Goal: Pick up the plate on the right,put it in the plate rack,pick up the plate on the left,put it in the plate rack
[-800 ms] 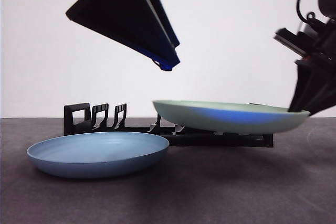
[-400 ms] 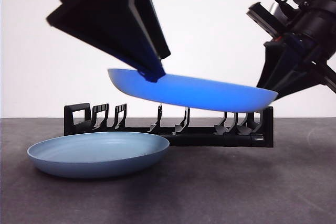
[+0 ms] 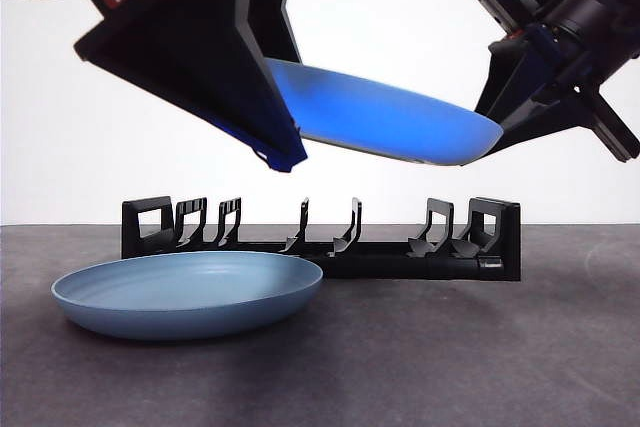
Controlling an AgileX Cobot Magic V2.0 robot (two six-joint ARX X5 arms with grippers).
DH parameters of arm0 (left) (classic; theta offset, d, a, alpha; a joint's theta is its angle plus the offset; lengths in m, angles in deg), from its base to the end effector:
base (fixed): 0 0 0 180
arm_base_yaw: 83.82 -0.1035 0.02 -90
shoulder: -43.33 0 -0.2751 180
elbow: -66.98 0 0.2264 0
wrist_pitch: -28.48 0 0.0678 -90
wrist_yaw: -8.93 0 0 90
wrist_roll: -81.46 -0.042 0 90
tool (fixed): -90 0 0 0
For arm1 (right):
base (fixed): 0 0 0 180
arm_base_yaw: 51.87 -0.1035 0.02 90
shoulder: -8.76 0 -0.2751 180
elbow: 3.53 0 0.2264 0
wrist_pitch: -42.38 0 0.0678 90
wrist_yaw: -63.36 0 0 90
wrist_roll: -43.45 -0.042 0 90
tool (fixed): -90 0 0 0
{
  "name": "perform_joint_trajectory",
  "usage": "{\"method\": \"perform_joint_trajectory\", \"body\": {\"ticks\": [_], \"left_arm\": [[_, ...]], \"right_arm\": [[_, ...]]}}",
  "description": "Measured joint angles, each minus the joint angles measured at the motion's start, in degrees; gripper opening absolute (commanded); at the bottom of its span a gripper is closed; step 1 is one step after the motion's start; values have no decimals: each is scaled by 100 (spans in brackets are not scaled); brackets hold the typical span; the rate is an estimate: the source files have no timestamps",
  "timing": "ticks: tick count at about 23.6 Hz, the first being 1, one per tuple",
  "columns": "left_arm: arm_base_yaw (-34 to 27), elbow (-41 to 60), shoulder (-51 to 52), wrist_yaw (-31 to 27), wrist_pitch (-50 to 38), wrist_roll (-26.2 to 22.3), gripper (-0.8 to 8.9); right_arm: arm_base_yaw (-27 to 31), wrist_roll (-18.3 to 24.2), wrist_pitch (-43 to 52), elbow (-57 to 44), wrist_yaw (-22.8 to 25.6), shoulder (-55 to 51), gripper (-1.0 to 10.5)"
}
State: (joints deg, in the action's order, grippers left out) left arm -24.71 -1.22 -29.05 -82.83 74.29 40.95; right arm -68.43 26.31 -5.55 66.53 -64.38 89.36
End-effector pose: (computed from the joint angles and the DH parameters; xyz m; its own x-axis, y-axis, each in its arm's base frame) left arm 0.1208 -0.1994 0.2651 0.3563 -0.5357 -0.7656 0.8999 -0.0239 0.4355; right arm 0.2328 0.0960 0.2474 0.2219 0.7046 -0.6740 -0.2678 0.7087 0.6527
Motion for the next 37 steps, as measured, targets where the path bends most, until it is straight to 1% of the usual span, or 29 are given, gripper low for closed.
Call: {"method": "perform_joint_trajectory", "body": {"ticks": [3,4,8,12,16,18,20,21,23,24,28,31,32,34,36,37], "left_arm": [[0,0,-4,0,-7,0,6],[0,0,-4,0,-7,0,-14],[0,0,-4,0,-17,0,-9],[33,-4,-7,50,-66,-160,-9],[37,-7,-15,63,-68,-208,-9],[37,-9,-15,63,-70,-208,-9],[37,-9,-15,63,-70,-205,-9],[37,-9,-15,42,-63,-181,-9],[31,-4,-26,74,50,-92,-9],[24,-2,-39,52,83,-42,-9],[22,0,-48,50,26,33,-9],[-31,0,-48,46,-286,289,-9],[-103,0,-48,52,-490,424,-9],[-422,0,-50,59,-1154,848,-9],[-905,0,-50,61,-1967,1462,-9],[-1071,0,-50,79,-2221,1679,-9]], "right_arm": [[-26,2,-20,0,2,-13,-17],[-28,4,-22,0,7,-17,-17],[-33,35,-22,0,28,-55,-17],[-44,44,-42,0,210,-66,-16],[-52,46,-35,0,240,-66,-13],[-52,46,-35,0,238,-68,51],[-52,46,-13,20,227,-77,201],[-48,44,26,57,227,-90,305],[-13,44,140,175,227,-136,465],[9,46,199,251,227,-177,513],[81,28,533,463,221,-398,505],[223,-144,1209,481,247,-734,505],[284,-243,1495,481,345,-922,505],[424,-372,1880,485,743,-1397,504],[557,-417,1917,490,1309,-1827,504],[588,-415,1915,490,1475,-1932,504]]}}
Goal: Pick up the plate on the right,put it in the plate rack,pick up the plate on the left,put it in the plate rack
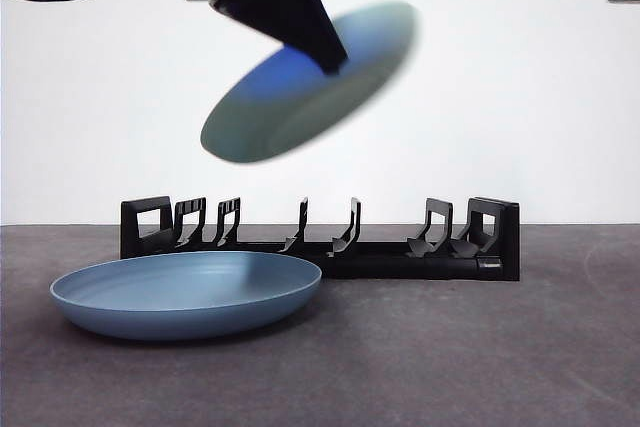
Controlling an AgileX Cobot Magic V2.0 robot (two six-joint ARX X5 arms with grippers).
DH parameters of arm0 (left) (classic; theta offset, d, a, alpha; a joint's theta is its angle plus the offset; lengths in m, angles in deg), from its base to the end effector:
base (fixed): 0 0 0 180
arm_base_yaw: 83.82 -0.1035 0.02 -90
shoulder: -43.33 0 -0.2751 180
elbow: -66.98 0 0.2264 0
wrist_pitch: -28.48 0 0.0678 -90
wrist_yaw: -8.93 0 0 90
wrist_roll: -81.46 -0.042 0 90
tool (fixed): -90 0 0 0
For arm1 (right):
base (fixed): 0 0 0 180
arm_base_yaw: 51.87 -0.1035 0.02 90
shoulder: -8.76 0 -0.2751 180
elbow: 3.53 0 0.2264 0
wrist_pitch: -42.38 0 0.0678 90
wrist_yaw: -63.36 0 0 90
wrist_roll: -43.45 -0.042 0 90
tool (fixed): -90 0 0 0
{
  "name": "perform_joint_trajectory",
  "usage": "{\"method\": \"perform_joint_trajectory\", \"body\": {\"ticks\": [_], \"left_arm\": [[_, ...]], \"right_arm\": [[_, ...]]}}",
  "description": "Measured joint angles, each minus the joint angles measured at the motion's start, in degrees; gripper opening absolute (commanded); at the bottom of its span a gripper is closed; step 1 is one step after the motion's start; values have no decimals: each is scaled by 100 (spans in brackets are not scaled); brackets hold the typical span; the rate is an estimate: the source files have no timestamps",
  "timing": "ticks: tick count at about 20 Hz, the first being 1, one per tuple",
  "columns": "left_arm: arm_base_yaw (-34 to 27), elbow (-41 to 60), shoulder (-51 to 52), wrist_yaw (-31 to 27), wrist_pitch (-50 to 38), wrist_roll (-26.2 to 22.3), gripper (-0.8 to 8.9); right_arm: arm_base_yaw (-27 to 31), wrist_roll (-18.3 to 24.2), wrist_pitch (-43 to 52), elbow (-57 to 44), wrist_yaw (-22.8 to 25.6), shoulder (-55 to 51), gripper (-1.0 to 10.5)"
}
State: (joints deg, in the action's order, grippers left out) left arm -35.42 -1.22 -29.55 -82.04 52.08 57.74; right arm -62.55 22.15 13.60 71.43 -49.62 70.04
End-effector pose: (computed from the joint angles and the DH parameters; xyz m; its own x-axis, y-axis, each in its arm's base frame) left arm 0.1741 -0.1950 0.2959 0.5973 -0.6472 -0.4737 0.8020 0.4754 0.3616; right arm 0.2039 0.0551 0.3706 0.8011 0.5484 -0.2398 -0.4111 0.7953 0.4455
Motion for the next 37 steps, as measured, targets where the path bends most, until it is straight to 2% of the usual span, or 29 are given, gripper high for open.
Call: {"method": "perform_joint_trajectory", "body": {"ticks": [3,5,14,17,19,25,31,37], "left_arm": [[-608,0,0,308,-826,776,-9],[-1045,0,0,804,-1357,1307,-9],[-2931,0,-466,3136,-3416,3939,-9],[-3351,0,-898,3381,-3746,4666,-9],[-3554,0,-1145,3475,-3818,4988,-9],[-3797,2,-1447,3674,-3877,5337,-9],[-3794,2,-1582,3670,-3825,5344,-9],[-3794,2,-1716,3342,-3340,5123,-9]], "right_arm": [[103,9,-9,0,378,-297,504],[136,11,-24,0,494,-448,504],[166,31,-251,2,518,-610,502],[166,31,-289,2,516,-597,501],[166,31,-302,2,518,-597,501],[166,103,-378,2,520,-597,501],[166,118,-380,2,520,-597,501],[166,118,-382,2,520,-595,501]]}}
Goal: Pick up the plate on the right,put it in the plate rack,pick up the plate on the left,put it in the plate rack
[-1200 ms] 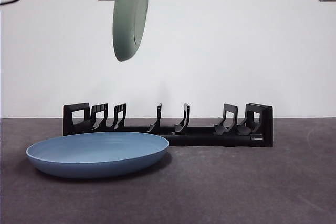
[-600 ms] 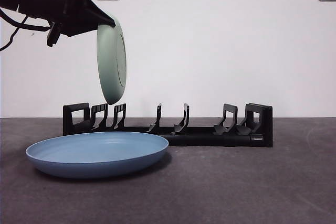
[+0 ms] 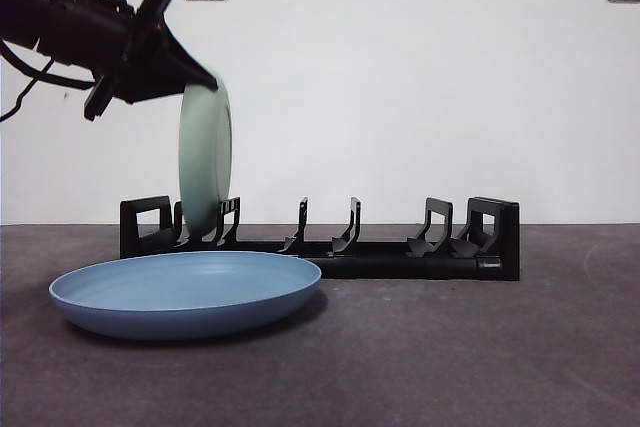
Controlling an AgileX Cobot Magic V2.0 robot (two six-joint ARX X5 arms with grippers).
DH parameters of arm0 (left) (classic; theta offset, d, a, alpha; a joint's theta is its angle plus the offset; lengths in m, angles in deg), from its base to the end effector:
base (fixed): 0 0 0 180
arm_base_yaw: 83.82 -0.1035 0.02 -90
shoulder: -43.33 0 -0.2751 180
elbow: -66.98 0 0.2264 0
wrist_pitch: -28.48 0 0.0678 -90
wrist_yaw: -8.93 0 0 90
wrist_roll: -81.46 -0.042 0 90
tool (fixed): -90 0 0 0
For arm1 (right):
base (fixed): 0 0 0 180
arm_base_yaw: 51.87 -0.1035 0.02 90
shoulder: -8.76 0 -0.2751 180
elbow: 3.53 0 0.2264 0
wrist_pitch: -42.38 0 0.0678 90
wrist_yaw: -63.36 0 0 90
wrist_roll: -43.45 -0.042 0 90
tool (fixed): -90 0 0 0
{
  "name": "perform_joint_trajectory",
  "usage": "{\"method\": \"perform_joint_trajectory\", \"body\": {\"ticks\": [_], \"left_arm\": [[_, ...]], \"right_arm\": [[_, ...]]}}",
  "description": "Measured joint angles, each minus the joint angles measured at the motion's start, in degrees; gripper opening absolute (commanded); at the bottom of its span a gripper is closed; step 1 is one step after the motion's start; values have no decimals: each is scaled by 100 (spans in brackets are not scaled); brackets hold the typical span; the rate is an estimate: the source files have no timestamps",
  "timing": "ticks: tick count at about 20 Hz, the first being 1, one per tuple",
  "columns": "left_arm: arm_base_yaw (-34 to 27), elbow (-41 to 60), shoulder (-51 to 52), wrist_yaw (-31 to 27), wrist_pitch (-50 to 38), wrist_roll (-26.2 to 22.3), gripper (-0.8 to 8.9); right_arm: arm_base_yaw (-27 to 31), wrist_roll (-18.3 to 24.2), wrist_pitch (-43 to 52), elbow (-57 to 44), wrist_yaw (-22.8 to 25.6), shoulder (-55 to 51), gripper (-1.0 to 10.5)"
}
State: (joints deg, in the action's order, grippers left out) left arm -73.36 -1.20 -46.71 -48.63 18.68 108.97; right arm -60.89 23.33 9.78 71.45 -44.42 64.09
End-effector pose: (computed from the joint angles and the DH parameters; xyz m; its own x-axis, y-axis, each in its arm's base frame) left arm 0.3217 -0.0823 0.2727 0.7142 -0.6773 -0.1763 0.4985 0.6691 -0.5511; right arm 0.1775 0.0412 0.3817 0.8687 0.4471 -0.2134 -0.3400 0.8513 0.3995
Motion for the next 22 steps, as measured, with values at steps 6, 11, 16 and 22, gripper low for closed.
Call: {"method": "perform_joint_trajectory", "body": {"ticks": [6,11,16,22], "left_arm": [[20,0,-7,-212,177,-155,4],[39,0,-7,-348,396,-236,173],[61,0,-7,-382,645,-503,231],[173,0,-4,-376,841,-852,441]], "right_arm": [[0,0,-2,0,0,0,501],[0,0,-17,0,0,0,501],[0,0,-39,0,-2,0,500],[-15,0,-345,0,-20,42,501]]}}
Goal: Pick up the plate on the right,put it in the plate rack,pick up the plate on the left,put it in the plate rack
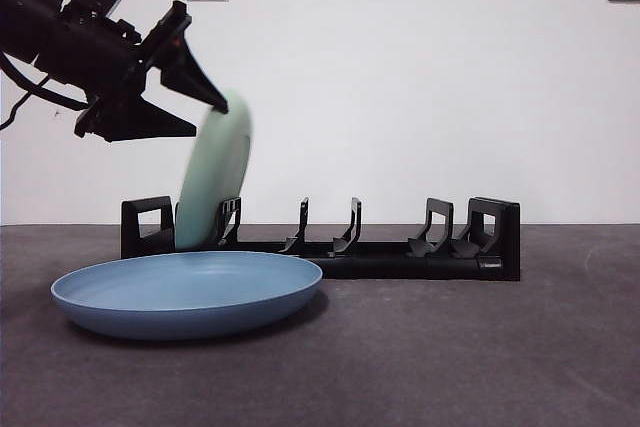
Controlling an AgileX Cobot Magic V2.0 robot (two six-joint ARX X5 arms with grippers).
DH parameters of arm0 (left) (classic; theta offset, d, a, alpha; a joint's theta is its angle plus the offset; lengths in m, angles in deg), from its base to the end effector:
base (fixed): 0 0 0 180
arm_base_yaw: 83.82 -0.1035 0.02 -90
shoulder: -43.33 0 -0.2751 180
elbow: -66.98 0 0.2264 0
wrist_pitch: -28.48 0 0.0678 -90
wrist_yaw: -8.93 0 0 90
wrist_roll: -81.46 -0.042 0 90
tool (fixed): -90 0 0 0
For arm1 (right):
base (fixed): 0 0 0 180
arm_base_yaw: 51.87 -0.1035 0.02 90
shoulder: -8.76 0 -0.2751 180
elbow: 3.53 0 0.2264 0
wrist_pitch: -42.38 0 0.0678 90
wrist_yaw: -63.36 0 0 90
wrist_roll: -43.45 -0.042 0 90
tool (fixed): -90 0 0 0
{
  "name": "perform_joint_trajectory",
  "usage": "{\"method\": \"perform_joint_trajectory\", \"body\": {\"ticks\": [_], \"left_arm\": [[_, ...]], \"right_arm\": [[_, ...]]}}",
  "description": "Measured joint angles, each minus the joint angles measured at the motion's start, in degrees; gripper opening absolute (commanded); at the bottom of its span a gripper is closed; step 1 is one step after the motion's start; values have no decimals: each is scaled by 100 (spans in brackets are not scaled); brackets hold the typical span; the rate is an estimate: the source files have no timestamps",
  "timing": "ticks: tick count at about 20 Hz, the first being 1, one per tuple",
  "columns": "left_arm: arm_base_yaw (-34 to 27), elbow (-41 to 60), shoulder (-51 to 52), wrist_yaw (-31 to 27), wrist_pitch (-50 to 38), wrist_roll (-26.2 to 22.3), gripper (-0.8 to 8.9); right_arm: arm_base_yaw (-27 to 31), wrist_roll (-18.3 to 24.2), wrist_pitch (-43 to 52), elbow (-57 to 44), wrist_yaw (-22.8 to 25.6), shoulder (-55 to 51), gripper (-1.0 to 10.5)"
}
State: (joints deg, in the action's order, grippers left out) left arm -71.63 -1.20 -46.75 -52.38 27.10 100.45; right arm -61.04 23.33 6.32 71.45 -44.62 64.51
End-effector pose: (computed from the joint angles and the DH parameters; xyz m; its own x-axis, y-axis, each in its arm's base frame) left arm 0.3168 -0.0891 0.2575 0.7017 -0.6427 -0.3075 0.4792 0.7451 -0.4639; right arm 0.1777 0.0418 0.3743 0.8496 0.4498 -0.2754 -0.3179 0.8534 0.4132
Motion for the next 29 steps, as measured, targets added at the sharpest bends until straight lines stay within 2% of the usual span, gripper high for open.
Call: {"method": "perform_joint_trajectory", "body": {"ticks": [5,8,11,16,18,21,23,25,27,29], "left_arm": [[105,0,216,190,155,-293,441],[190,0,647,190,326,-603,441],[291,0,1259,127,647,-1067,440],[542,-4,2424,-282,1698,-2079,437],[734,-4,3001,-640,2326,-2625,436],[1126,-7,3832,-1508,3263,-3510,436],[1440,-11,4188,-2065,3797,-3987,436],[1805,-11,4380,-2592,4262,-4280,436],[2179,-11,4419,-3040,4540,-4450,436],[2514,-11,4413,-3281,4621,-4522,436]], "right_arm": [[-308,0,-369,0,-31,264,501],[-575,2,-459,0,-297,533,500],[-833,7,-538,0,-496,866,500],[-1259,22,-603,0,-597,1591,500],[-1434,52,-603,0,-603,2017,486],[-1681,127,-442,0,-603,2839,370],[-1814,138,-144,0,-603,3346,369],[-1919,111,114,2,-612,3792,369],[-1989,66,339,2,-841,4258,369],[-2085,-42,605,0,-1029,4664,361]]}}
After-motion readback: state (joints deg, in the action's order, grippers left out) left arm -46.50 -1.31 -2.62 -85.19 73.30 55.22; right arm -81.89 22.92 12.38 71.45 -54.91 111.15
